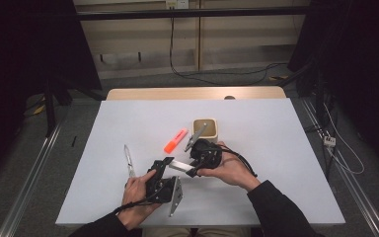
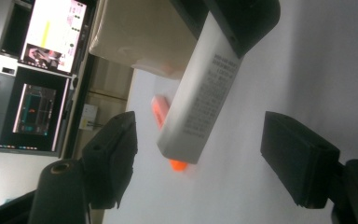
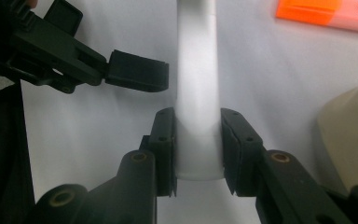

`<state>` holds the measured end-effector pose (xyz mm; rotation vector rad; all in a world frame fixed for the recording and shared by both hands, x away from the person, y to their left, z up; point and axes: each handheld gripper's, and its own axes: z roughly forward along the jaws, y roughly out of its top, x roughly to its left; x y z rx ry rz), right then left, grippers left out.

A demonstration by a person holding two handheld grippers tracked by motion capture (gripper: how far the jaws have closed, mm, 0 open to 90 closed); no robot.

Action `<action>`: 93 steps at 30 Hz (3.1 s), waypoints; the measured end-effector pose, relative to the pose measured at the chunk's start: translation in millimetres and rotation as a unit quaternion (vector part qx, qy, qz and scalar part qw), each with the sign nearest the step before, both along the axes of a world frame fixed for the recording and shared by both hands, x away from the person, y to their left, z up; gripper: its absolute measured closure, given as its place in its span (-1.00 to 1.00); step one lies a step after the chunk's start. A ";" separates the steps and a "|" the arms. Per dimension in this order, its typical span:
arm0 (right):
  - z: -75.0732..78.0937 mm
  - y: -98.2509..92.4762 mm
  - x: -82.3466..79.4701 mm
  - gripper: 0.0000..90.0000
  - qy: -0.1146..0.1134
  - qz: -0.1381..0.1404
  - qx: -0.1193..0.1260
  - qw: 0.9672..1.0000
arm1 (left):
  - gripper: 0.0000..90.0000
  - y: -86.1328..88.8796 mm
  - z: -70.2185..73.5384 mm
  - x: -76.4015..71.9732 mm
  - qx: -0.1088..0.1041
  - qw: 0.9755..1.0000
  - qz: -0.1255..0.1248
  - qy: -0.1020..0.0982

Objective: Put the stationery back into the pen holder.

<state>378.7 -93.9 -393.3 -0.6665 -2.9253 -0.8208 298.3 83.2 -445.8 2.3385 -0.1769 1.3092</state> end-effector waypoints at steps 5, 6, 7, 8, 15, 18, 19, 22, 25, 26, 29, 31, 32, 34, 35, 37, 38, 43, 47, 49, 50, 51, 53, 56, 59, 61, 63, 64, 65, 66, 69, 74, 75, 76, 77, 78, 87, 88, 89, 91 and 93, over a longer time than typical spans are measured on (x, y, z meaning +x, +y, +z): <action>-0.7 5.3 -0.7 0.52 0.004 0.008 -0.001 1.000 | -0.22 -2.9 -3.0 -2.0 0.017 1.000 -0.009 -0.011; -1.1 6.7 -1.1 0.52 0.006 0.009 0.000 1.000 | -0.19 -3.5 -3.1 -2.8 0.027 0.999 -0.008 -0.016; -1.3 7.8 -1.0 0.51 0.006 0.013 -0.002 1.000 | -0.11 -4.2 -4.5 -3.3 0.024 1.000 -0.009 -0.017; -1.5 9.4 -1.6 0.52 0.007 0.011 -0.002 1.000 | -0.05 -4.6 -5.2 -3.8 0.027 0.999 -0.008 -0.018; -3.3 15.8 -2.6 0.52 0.008 0.017 -0.002 1.000 | 0.15 -7.6 -10.5 -7.1 0.050 0.998 -0.014 -0.035; -3.8 16.9 -3.2 0.52 0.010 0.018 -0.003 1.000 | 0.20 -8.9 -11.5 -8.1 0.059 0.997 -0.015 -0.044; -4.0 17.2 -3.2 0.51 0.010 0.019 -0.003 1.000 | 0.23 -9.0 -11.6 -8.1 0.064 0.997 -0.016 -0.044; -4.7 17.8 -3.2 0.51 0.011 0.018 -0.003 1.000 | 0.33 -8.7 -11.1 -8.3 0.065 0.997 -0.016 -0.046; -5.5 18.0 -2.9 0.51 0.012 0.018 -0.002 1.000 | 0.43 -8.3 -10.8 -8.9 0.058 0.997 -0.014 -0.048; -5.6 17.8 -2.9 0.51 0.011 0.017 0.001 1.000 | 0.45 -8.2 -10.9 -9.3 0.057 0.997 -0.011 -0.050; -3.8 15.8 -3.6 0.51 0.007 0.018 0.008 1.000 | 0.49 -9.1 -11.1 -9.9 0.052 0.998 -0.008 -0.044; -2.1 14.4 -4.2 0.51 0.005 0.014 0.015 1.000 | 0.52 -8.6 -9.5 -9.8 0.047 0.998 -0.004 -0.043; -1.3 13.7 -4.6 0.50 0.004 0.013 0.018 1.000 | 0.53 -8.3 -9.3 -9.7 0.041 0.998 -0.003 -0.040; -0.1 12.7 -5.2 0.50 0.001 0.010 0.024 1.000 | 0.54 -8.4 -8.6 -9.7 0.039 0.999 -0.003 -0.026; 0.2 12.3 -5.6 0.49 0.000 0.010 0.026 1.000 | 0.55 -8.3 -8.3 -9.6 0.038 0.999 -0.003 -0.024; 0.1 12.0 -6.6 0.48 -0.006 0.009 0.027 1.000 | 0.56 -7.9 -7.6 -8.9 0.031 0.999 0.000 -0.015; 0.0 11.6 -7.0 0.45 -0.008 0.007 0.027 1.000 | 0.56 -7.6 -7.9 -8.1 0.025 1.000 0.000 -0.011; -2.3 6.6 -9.6 0.21 -0.013 0.003 0.029 0.999 | 0.56 -5.2 -5.2 -6.1 -0.004 1.000 0.010 0.015; -1.5 -0.9 -12.5 -0.05 -0.025 -0.010 0.042 0.999 | 0.56 -5.8 -7.8 -5.0 -0.038 0.998 0.006 0.039; -1.9 -5.1 -13.7 -0.13 -0.033 -0.015 0.046 0.998 | 0.56 -4.4 -5.8 -5.0 -0.040 0.998 0.015 0.051; -2.4 -7.4 -14.6 -0.17 -0.037 -0.017 0.050 0.998 | 0.56 -3.8 -5.5 -4.1 -0.050 0.997 0.015 0.060; -2.9 -9.2 -16.0 -0.22 -0.042 -0.019 0.051 0.998 | 0.57 -2.7 -4.1 -3.4 -0.053 0.996 0.019 0.066; -4.4 -13.0 -19.0 -0.32 -0.058 -0.024 0.056 0.996 | 0.57 -0.8 -2.8 -1.9 -0.071 0.994 0.026 0.084; -5.8 -19.4 -20.7 -0.44 -0.068 -0.034 0.062 0.995 | 0.56 1.7 -0.6 -0.3 -0.089 0.990 0.035 0.107; -6.7 -26.0 -22.4 -0.55 -0.071 -0.045 0.077 0.994 | 0.57 3.2 1.1 1.4 -0.116 0.984 0.039 0.126; -7.7 -30.1 -23.3 -0.56 -0.071 -0.051 0.083 0.993 | 0.57 4.2 2.7 3.3 -0.131 0.980 0.037 0.143; -9.0 -33.4 -24.5 -0.64 -0.076 -0.064 0.084 0.992 | 0.57 6.4 5.3 5.1 -0.141 0.977 0.037 0.153; -9.4 -35.1 -24.6 -0.66 -0.075 -0.071 0.084 0.991 | 0.57 7.5 6.0 5.8 -0.152 0.974 0.038 0.162; -9.7 -36.9 -24.6 -0.68 -0.076 -0.078 0.086 0.990 | 0.57 8.8 7.3 6.6 -0.156 0.972 0.042 0.168; -9.8 -38.4 -24.9 -0.69 -0.077 -0.085 0.092 0.989 | 0.57 9.9 7.8 7.3 -0.167 0.969 0.044 0.177; -10.2 -43.3 -26.7 -0.76 -0.088 -0.102 0.098 0.986 | 0.57 13.5 9.9 10.1 -0.191 0.959 0.051 0.204; -13.7 -54.0 -31.2 -0.79 -0.108 -0.135 0.122 0.977 | 0.57 18.1 13.6 14.6 -0.232 0.941 0.064 0.238; -15.1 -55.9 -32.1 -0.80 -0.110 -0.143 0.122 0.976 | 0.57 19.2 14.6 15.2 -0.240 0.938 0.065 0.242; -16.6 -57.7 -33.3 -0.81 -0.116 -0.151 0.120 0.974 | 0.57 20.3 15.6 15.8 -0.248 0.934 0.064 0.248; -18.0 -59.7 -34.7 -0.83 -0.122 -0.157 0.119 0.973 | 0.57 21.4 16.4 16.2 -0.257 0.931 0.064 0.253; -19.2 -61.7 -36.2 -0.83 -0.127 -0.163 0.116 0.972 | 0.57 22.5 17.4 16.9 -0.264 0.927 0.064 0.259; -24.6 -87.9 -47.1 -0.84 -0.136 -0.221 0.114 0.959 | 0.57 30.3 24.8 23.6 -0.314 0.897 0.065 0.303; -24.6 -91.0 -49.0 -0.84 -0.143 -0.227 0.114 0.957 | 0.57 31.2 26.5 23.9 -0.315 0.897 0.066 0.303; -24.7 -94.0 -50.4 -0.84 -0.148 -0.234 0.115 0.954 | 0.57 32.0 27.9 24.5 -0.317 0.896 0.066 0.304; -24.6 -99.3 -52.7 -0.84 -0.156 -0.247 0.114 0.950 | 0.57 33.8 30.4 26.4 -0.329 0.889 0.067 0.310; -23.9 -104.3 -55.7 -0.84 -0.168 -0.260 0.110 0.944 | 0.57 35.6 33.5 27.6 -0.335 0.886 0.068 0.313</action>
